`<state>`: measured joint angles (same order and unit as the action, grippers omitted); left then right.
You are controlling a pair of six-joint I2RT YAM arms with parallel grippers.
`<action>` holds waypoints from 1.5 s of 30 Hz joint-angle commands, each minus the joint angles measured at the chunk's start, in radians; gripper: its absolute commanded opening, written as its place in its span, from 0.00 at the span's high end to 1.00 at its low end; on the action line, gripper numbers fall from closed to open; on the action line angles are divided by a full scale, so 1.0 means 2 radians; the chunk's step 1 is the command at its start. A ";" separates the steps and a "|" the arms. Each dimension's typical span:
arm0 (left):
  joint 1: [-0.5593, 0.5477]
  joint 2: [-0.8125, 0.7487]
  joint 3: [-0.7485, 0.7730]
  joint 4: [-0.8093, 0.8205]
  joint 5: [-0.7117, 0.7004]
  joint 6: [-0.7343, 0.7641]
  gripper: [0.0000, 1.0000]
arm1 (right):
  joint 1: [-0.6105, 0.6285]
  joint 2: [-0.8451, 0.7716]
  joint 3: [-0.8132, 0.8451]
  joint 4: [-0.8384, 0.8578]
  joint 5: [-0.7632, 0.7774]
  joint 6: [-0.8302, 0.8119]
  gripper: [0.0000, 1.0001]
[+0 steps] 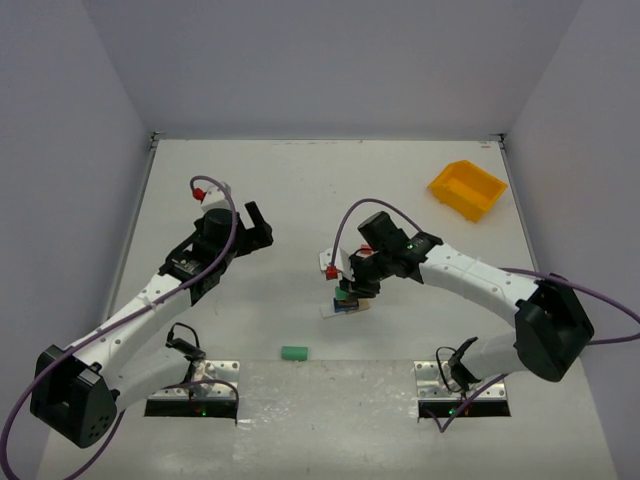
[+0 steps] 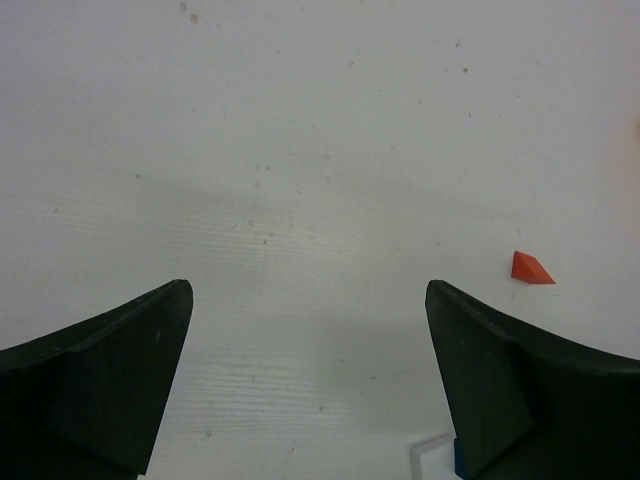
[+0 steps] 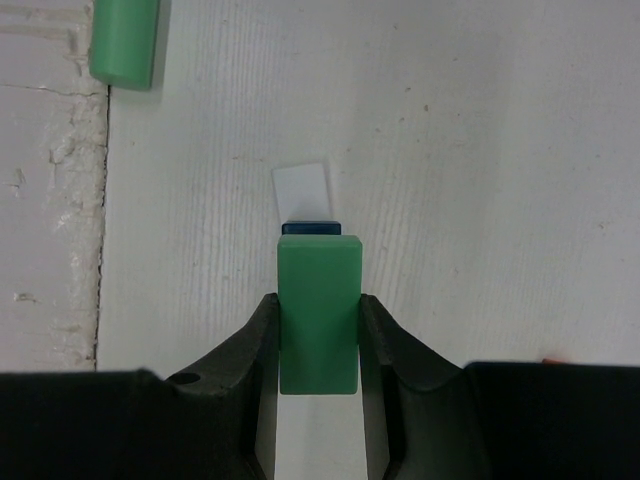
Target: Build the wood block tower
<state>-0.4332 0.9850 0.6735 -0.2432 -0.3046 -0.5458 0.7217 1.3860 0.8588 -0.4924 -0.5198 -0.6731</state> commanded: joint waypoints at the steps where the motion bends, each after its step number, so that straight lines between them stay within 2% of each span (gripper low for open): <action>1: -0.001 0.004 0.014 0.022 0.006 0.008 0.00 | 0.005 0.004 0.002 0.023 0.004 0.003 0.82; 30: -0.001 0.013 0.014 0.025 0.023 0.013 0.00 | 0.014 0.018 0.014 0.009 0.006 0.006 0.79; 45: -0.001 0.021 0.015 0.024 0.017 0.013 0.00 | 0.014 0.023 0.012 0.015 0.011 0.008 0.72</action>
<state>-0.4332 1.0214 0.6735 -0.2359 -0.2687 -0.5301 0.7429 1.4250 0.8585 -0.4801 -0.4797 -0.6651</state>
